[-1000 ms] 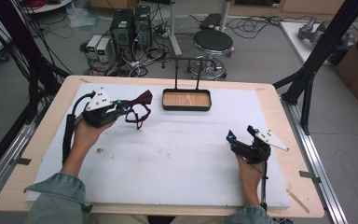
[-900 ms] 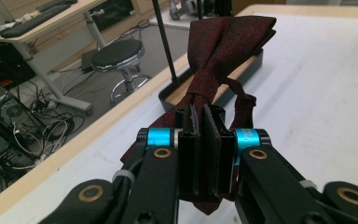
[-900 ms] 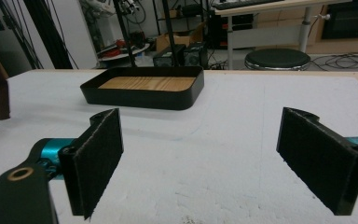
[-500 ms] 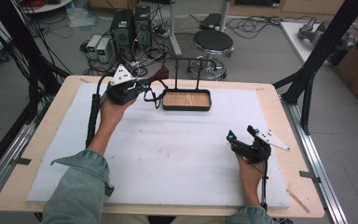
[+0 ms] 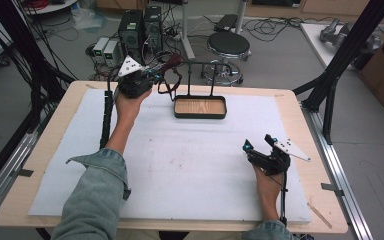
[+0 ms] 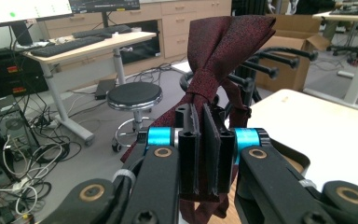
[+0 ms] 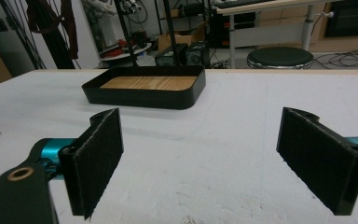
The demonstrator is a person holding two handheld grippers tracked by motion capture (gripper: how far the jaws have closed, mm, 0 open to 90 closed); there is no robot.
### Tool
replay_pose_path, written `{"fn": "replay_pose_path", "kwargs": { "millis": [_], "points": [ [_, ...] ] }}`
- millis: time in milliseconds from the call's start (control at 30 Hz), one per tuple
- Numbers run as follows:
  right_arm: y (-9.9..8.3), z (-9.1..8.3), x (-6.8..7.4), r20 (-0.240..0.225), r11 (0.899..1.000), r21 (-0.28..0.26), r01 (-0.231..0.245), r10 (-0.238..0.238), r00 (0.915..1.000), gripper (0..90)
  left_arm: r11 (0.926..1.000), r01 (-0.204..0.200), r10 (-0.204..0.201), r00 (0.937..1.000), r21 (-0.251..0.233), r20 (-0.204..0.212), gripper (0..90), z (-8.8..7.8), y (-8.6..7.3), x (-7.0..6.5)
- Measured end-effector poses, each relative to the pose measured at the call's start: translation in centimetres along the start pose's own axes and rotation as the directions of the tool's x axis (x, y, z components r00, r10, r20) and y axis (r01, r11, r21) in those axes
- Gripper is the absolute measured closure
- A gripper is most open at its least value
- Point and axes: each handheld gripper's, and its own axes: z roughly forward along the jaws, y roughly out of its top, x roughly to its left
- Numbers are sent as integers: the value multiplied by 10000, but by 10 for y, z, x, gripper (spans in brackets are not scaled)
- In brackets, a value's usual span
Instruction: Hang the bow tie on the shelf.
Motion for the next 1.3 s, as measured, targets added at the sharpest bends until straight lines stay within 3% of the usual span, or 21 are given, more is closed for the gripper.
{"fn": "replay_pose_path", "kwargs": {
  "millis": [133,267,367,567,900,1300],
  "points": [
    [0,0,0,-12,10000,30,-26,26,10000,136,9999,143,-142,9998,60,-101,843,8,-1,5],
    [0,0,1,-35,10000,34,-58,58,10000,137,9983,573,-574,9980,-39,-279,842,14,-3,10],
    [0,1,0,-79,9999,69,-86,87,9999,137,9975,667,-657,9969,213,-426,842,18,-8,12],
    [0,1,0,-91,10000,60,-47,47,9999,138,9961,580,-552,9976,668,-421,839,24,-18,12],
    [0,1,0,-91,10000,61,-30,30,10000,138,9935,744,-709,9966,867,-431,824,21,-31,17],
    [0,1,0,-76,10000,80,-51,52,10000,138,9927,569,-529,9978,1067,-407,765,22,-36,16]
  ]
}}
